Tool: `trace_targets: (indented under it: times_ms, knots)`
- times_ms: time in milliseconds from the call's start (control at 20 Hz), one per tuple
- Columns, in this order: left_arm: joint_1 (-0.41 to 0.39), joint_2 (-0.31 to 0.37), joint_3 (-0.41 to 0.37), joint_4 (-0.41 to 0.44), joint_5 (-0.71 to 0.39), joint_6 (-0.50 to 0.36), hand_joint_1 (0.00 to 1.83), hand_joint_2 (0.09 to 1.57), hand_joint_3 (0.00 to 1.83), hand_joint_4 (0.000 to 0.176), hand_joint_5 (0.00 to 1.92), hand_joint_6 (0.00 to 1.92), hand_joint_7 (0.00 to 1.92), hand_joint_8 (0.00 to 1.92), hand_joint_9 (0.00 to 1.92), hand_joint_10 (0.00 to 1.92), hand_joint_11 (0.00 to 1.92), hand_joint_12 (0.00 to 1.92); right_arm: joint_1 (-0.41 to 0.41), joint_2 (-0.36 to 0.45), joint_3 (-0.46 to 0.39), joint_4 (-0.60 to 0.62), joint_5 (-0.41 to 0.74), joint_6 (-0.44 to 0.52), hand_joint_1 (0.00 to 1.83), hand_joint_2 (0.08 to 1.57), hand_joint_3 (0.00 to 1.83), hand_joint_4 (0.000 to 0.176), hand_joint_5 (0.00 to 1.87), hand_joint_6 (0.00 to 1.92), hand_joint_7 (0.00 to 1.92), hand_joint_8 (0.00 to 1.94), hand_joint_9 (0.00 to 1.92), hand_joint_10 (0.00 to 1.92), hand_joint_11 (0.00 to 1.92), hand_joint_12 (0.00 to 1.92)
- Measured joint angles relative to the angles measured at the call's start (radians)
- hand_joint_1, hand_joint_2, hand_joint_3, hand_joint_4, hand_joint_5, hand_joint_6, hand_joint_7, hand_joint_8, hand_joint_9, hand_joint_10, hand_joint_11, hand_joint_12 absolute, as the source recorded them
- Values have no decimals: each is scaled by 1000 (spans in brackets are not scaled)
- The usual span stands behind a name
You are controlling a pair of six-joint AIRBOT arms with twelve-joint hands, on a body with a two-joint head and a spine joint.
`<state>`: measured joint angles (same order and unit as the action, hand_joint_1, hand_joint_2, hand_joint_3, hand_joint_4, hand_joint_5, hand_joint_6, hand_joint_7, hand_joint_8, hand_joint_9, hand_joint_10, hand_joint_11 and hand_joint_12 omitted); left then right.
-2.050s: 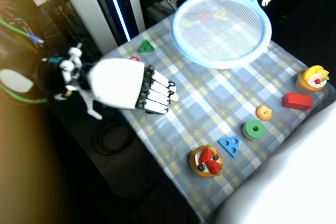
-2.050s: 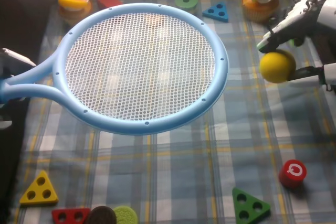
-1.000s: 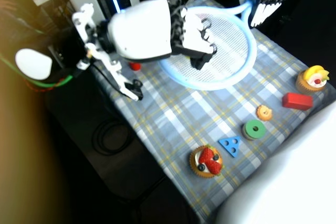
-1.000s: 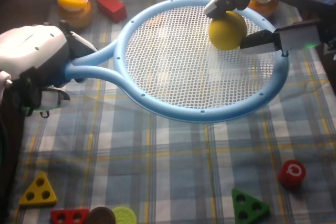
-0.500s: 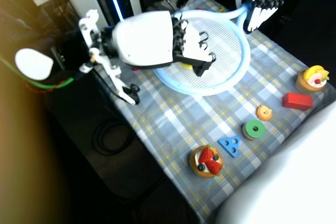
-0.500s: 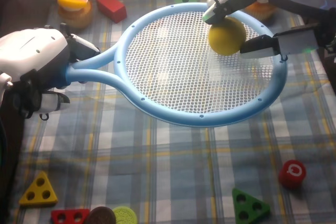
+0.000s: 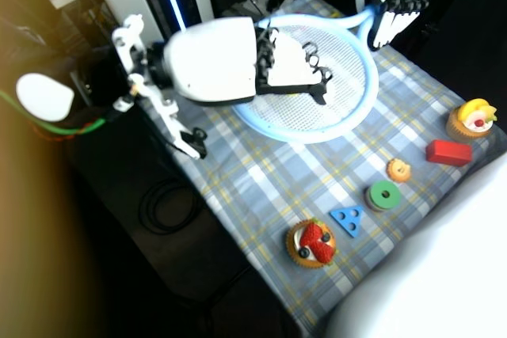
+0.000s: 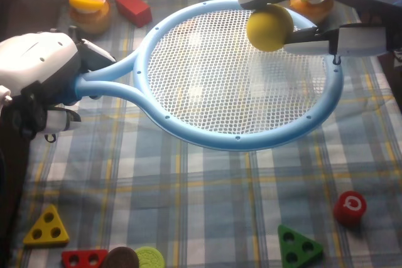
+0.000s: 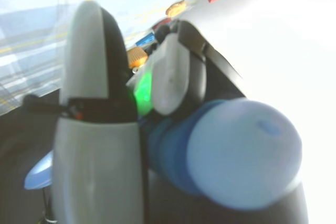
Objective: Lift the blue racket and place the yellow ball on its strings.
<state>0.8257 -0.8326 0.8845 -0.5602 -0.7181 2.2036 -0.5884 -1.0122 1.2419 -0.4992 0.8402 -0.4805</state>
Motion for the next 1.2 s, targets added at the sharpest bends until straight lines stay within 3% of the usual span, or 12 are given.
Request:
trace_targets:
  times_ms: [100, 200, 300, 400, 500, 800, 900, 1050, 1150, 1200]
  knots:
    - [0, 0, 0, -3, -1, 0, 1831, 1165, 0, 156, 916, 1921, 1220, 1921, 1556, 1921, 1637, 1921, 0, 0, -6, 10, 8, 0, 894, 1324, 7, 0, 705, 0, 685, 0, 512, 4, 2, 909]
    - [0, 0, 0, -3, -1, 2, 1831, 1168, 0, 150, 924, 1921, 1229, 1921, 1567, 1921, 1645, 1921, 0, 5, -14, 8, 25, 0, 884, 1322, 2, 0, 676, 1, 648, 1, 430, 7, 0, 619]
    - [0, 0, 0, -7, -1, 15, 1831, 1155, 0, 147, 927, 1921, 1241, 1921, 1550, 1921, 1624, 1921, 0, 11, -18, 13, 33, 0, 850, 1319, 0, 0, 626, 0, 600, 0, 442, 3, 0, 748]
    - [0, 0, 0, -9, -1, 17, 1811, 1160, 0, 148, 904, 1921, 1240, 1921, 1559, 1921, 1638, 1921, 0, 15, -22, 16, 34, 0, 815, 1304, 0, 9, 545, 0, 555, 0, 392, 1, 0, 730]
    - [0, 3, -1, -11, 0, 18, 1804, 1152, 0, 153, 908, 1921, 1253, 1921, 1566, 1921, 1632, 1921, -1, 24, -33, 15, 35, 0, 757, 1303, 0, 0, 458, 0, 473, 0, 351, 0, 0, 735]
    - [-6, 5, -1, -13, -1, 21, 1820, 1174, 0, 175, 894, 1921, 1225, 1921, 1557, 1921, 1630, 1921, -52, 28, -34, -1, 23, 2, 790, 1253, 0, 1, 467, 3, 475, 3, 457, 8, 140, 795]
    - [-8, 6, -3, -6, -9, 21, 1788, 1175, 0, 176, 875, 1921, 1215, 1921, 1544, 1921, 1609, 1921, -52, 28, -34, 8, 16, 2, 760, 1247, 0, 0, 446, 0, 463, 0, 422, 0, 56, 833]
    - [-9, 11, -4, -8, -10, 24, 1803, 1160, 0, 176, 872, 1921, 1214, 1921, 1546, 1921, 1616, 1921, -52, 35, -42, 21, 27, 1, 502, 1243, 0, 0, 266, 0, 320, 0, 283, 0, 0, 626]
    - [-10, 13, -4, -7, -14, 25, 1793, 1156, 0, 176, 885, 1921, 1224, 1921, 1550, 1921, 1612, 1921, -52, 39, -46, 28, 41, 2, 374, 1234, 1, 29, 118, 0, 180, 0, 151, 0, 0, 397]
    - [-10, 13, -4, -8, -14, 25, 1788, 1157, 0, 176, 891, 1921, 1235, 1921, 1551, 1921, 1610, 1921, -52, 43, -46, 39, 55, 2, 366, 1225, 0, 35, 86, 3, 113, 4, 81, 5, 0, 235]
